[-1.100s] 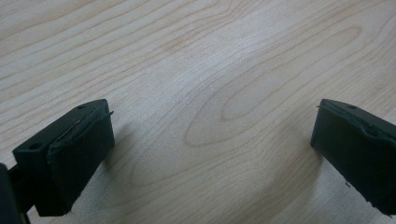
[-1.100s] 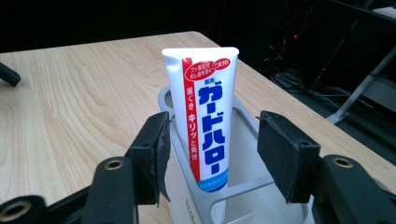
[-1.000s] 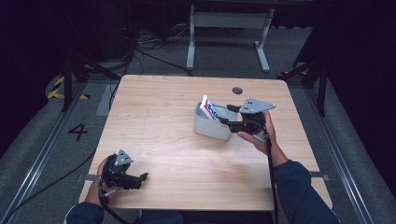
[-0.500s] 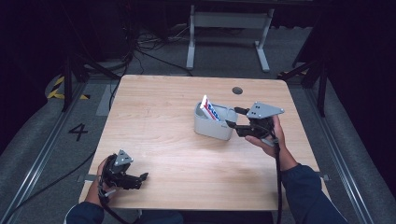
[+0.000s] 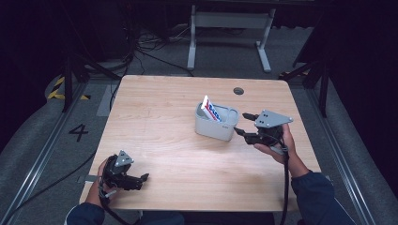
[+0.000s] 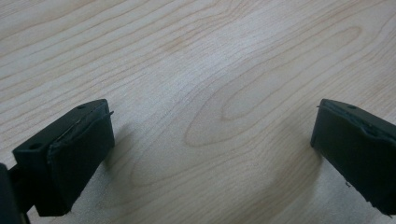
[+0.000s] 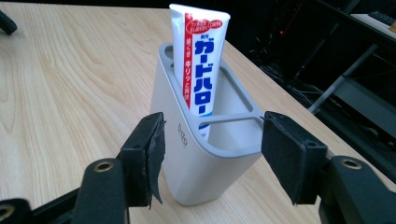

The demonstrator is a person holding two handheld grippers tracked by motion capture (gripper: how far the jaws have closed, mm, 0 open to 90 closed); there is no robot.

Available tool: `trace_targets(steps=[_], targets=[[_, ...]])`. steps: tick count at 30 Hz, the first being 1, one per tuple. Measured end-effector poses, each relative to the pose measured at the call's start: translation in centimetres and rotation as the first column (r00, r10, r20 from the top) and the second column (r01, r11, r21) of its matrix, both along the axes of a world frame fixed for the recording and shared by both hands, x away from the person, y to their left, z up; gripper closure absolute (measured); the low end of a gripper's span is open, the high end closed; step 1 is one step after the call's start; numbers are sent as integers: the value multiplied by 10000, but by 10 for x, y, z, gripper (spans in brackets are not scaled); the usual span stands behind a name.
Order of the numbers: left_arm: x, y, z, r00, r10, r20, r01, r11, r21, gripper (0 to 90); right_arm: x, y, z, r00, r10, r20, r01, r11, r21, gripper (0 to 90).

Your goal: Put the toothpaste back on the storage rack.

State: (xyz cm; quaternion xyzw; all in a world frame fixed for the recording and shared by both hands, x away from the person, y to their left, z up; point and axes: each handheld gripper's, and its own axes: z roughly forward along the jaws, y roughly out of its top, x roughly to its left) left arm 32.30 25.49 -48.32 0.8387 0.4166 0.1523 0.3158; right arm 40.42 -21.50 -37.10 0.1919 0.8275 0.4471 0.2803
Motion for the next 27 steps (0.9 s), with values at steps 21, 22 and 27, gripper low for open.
trace_targets(steps=[21, 22, 27], targets=[[0, 0, 0, 10000, 44, -19, -44, 10000, -8, 0, -21, -19, -25, 9997, 77, -214, -105, 9911, -1324, 367], [0, 0, 0, 10000, 40, -5, -40, 10000, 10, 0, -21, -19, -26, 9997, 82, -232, -113, 9905, -1371, 367], [0, -1, 0, 10000, 41, 3, -41, 10000, -32, 0, -24, -22, -36, 9991, 55, -432, -128, 9853, -1701, 366]])
